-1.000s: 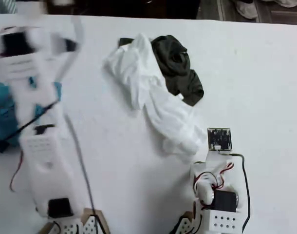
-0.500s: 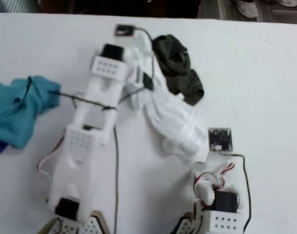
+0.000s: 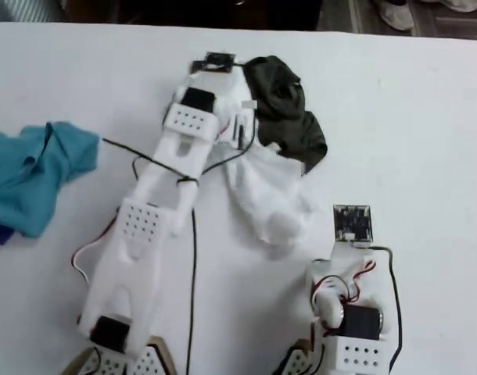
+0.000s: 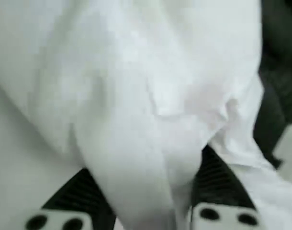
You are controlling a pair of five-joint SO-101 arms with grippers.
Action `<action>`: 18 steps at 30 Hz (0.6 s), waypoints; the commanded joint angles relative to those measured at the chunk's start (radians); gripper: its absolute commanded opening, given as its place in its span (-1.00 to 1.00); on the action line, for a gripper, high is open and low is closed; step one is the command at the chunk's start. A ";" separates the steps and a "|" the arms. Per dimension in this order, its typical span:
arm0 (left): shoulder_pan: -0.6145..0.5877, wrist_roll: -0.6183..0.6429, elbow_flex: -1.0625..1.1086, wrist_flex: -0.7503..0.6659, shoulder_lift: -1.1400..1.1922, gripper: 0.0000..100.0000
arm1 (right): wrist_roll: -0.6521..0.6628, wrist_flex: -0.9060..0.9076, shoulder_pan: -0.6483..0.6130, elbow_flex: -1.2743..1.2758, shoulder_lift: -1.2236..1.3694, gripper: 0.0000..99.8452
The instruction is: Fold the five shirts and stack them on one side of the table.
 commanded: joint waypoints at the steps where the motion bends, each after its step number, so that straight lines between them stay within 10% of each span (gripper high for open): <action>1: -0.052 0.006 -0.131 0.074 -0.005 -0.96 | -0.009 -0.016 -0.001 0.009 -0.010 -0.96; 8: -0.190 -0.026 -0.516 0.305 -0.009 -0.95 | -0.009 -0.016 -0.001 0.009 -0.010 -0.96; 18: -0.450 -0.098 -0.418 0.307 -0.322 -0.95 | -0.009 -0.016 -0.001 0.009 -0.010 -0.96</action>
